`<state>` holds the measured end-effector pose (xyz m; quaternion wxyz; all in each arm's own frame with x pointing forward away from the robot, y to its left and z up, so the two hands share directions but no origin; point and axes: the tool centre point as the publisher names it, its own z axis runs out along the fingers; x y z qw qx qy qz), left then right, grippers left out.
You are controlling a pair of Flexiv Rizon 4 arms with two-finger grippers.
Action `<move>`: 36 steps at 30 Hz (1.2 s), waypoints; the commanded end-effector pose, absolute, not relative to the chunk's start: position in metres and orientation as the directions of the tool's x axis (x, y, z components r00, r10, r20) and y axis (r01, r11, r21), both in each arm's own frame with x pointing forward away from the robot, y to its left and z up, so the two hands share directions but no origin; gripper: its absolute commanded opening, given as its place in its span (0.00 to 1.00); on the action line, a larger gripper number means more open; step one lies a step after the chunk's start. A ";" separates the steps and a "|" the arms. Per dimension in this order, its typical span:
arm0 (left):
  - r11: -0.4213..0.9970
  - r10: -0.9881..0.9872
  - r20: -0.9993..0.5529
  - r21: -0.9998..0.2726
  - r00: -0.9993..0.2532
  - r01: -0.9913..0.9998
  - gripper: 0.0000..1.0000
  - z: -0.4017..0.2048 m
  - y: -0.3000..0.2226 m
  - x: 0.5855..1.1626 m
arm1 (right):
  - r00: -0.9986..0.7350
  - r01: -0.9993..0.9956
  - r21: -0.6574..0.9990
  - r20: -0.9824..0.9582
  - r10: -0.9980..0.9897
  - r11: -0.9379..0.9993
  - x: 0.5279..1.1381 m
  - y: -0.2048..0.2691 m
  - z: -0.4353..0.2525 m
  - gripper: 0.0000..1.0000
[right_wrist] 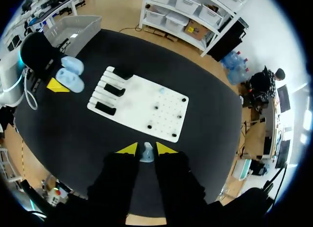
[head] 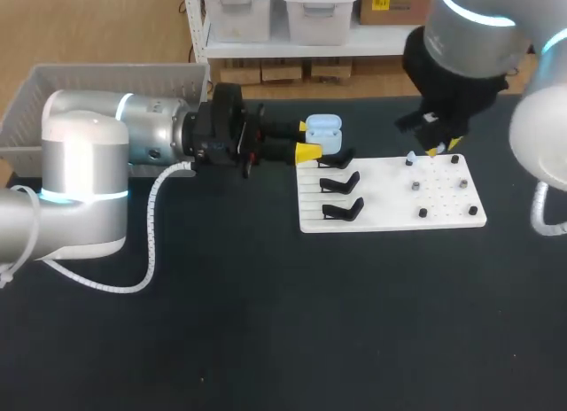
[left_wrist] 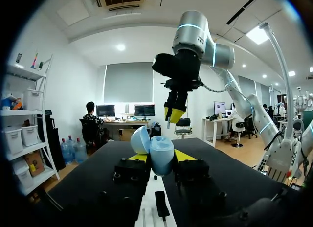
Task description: Pick up each earbud case from the left stands, insert the matching earbuds, close the lid, and place the case in the box.
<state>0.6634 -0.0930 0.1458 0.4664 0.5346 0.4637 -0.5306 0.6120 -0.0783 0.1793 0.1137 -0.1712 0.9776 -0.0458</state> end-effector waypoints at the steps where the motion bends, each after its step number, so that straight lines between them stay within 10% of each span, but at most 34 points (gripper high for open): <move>1: -0.128 -0.001 -1.000 0.010 0.010 0.992 0.00 0.145 -0.093 0.662 | -0.934 -0.260 -0.083 -0.230 -0.273 0.962 0.601 -0.074 0.195 0.00; 36: -0.155 0.034 -0.997 0.069 0.075 0.986 0.00 0.145 -0.109 0.650 | -0.971 0.210 -0.044 -0.123 0.203 0.977 0.607 -0.015 0.231 0.00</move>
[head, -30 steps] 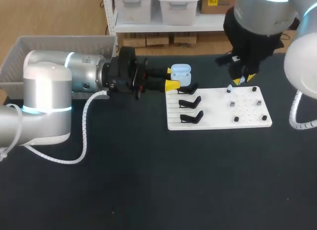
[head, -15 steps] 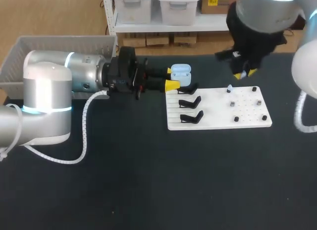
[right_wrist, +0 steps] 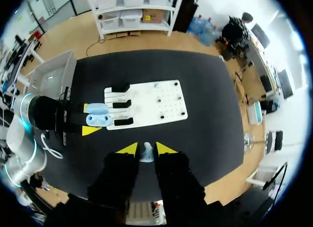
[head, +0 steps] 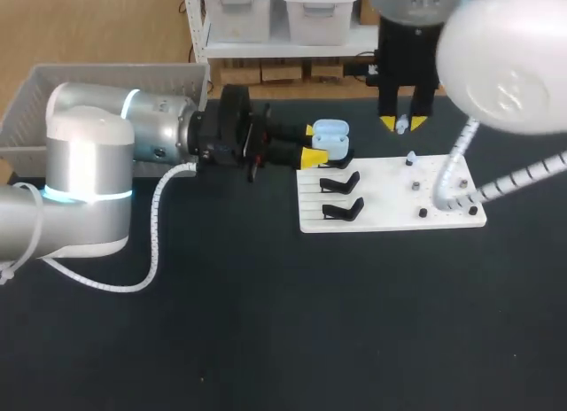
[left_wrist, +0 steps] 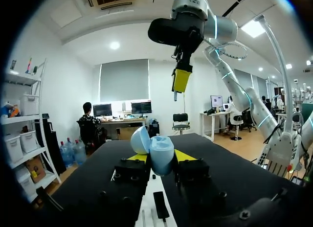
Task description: Pick up each earbud case from the left stands, insert the matching earbuds, close the lid, and place the case in the box.
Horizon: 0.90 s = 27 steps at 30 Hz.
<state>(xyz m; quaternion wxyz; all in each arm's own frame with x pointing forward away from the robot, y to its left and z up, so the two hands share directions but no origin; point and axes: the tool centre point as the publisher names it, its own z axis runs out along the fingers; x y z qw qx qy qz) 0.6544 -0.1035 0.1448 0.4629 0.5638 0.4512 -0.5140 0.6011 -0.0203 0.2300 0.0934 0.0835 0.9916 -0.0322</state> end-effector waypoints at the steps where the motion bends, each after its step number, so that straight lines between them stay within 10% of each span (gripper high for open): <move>1: -0.154 0.033 -0.996 0.072 0.078 0.985 0.00 0.144 -0.109 0.649 | -0.966 0.228 -0.034 -0.136 0.222 0.973 0.607 -0.014 0.232 0.00; 27: -0.119 -0.017 -0.997 0.079 0.077 0.990 0.00 0.141 -0.105 0.636 | -0.944 0.275 0.001 -0.189 0.271 0.961 0.607 -0.011 0.230 0.00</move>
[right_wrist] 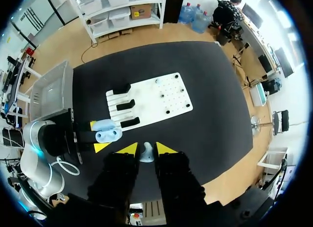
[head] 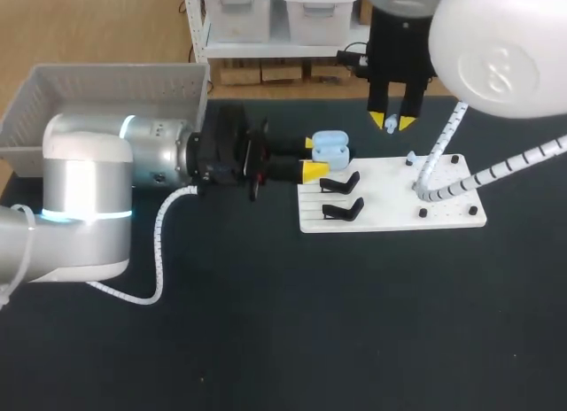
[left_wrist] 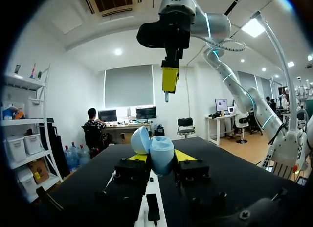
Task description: Pick up each earbud case from the left stands, insert the matching earbuds, close the lid, and place the case in the box.
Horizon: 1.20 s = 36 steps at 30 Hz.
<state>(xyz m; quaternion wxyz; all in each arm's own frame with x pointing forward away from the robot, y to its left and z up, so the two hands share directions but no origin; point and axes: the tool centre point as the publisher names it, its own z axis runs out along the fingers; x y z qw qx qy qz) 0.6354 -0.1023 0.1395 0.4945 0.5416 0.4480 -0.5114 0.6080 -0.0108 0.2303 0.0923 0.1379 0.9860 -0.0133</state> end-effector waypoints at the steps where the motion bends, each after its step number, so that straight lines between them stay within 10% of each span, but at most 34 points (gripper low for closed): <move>1: -0.120 -0.017 -0.997 0.080 0.078 0.990 0.00 0.141 -0.106 0.637 | -0.944 0.275 0.001 -0.189 0.271 0.961 0.607 -0.011 0.230 0.00; 36: -0.120 -0.017 -0.997 0.080 0.078 0.990 0.00 0.141 -0.106 0.637 | -0.699 0.699 0.015 -0.191 0.689 0.714 0.597 0.030 0.232 0.00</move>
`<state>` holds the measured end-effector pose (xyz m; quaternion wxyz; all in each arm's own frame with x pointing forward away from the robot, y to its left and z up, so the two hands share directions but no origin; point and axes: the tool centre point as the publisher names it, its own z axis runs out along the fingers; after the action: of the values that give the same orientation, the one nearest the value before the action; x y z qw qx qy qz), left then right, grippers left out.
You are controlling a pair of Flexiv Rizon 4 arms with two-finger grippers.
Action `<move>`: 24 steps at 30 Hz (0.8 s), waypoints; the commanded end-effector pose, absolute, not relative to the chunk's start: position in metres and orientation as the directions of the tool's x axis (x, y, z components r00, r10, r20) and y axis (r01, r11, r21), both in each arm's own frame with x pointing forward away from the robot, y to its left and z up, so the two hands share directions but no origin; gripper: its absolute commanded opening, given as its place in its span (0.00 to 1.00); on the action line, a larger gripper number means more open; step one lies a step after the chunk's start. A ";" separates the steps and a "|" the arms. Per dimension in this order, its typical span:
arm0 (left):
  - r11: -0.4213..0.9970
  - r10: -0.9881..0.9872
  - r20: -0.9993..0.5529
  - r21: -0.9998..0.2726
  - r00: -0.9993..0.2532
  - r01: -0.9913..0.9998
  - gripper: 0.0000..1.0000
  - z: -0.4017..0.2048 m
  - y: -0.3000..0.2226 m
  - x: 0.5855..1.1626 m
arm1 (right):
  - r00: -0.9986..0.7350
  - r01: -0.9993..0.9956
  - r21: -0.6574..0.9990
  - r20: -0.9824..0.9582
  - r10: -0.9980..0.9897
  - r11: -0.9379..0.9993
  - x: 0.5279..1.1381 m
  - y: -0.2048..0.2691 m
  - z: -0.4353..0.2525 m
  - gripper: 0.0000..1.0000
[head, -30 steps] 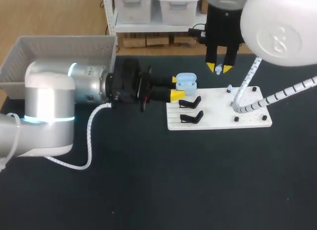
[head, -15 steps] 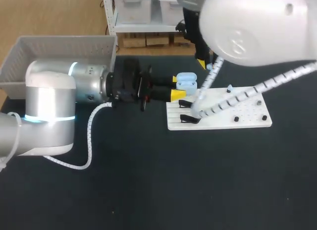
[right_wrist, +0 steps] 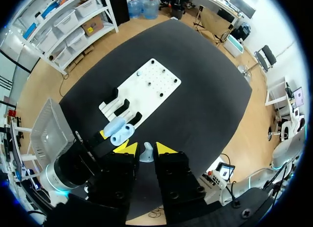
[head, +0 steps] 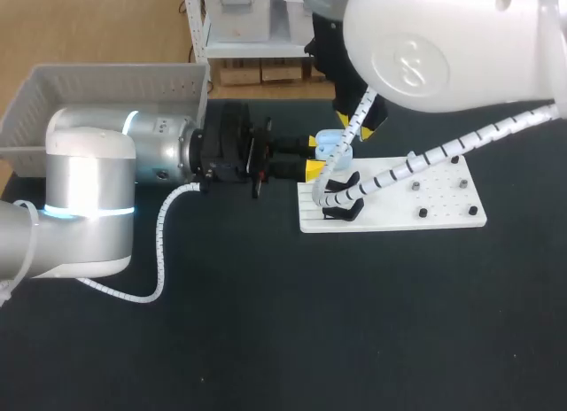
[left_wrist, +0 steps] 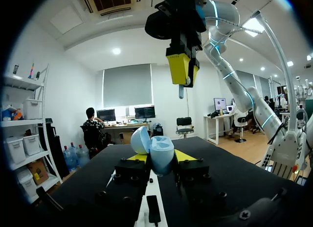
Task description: Pick up each earbud case from the left stands, insert the matching earbuds, close the lid, and place the case in the box.
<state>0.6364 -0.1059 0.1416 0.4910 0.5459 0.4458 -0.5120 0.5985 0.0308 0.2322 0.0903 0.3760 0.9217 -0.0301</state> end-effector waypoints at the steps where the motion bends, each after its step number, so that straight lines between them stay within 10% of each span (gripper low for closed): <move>1: -0.120 -0.017 -0.997 0.080 0.078 0.990 0.00 0.141 -0.106 0.637 | -0.699 0.699 0.015 -0.191 0.689 0.714 0.597 0.030 0.232 0.00; 24: -0.120 -0.017 -0.997 0.080 0.078 0.990 0.00 0.141 -0.106 0.637 | -0.659 0.750 -0.109 -0.210 0.722 0.653 0.614 0.049 0.220 0.00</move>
<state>0.6365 -0.1059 0.1416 0.4908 0.5460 0.4458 -0.5121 0.6070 0.0442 0.2214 0.0848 0.4038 0.9079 -0.0732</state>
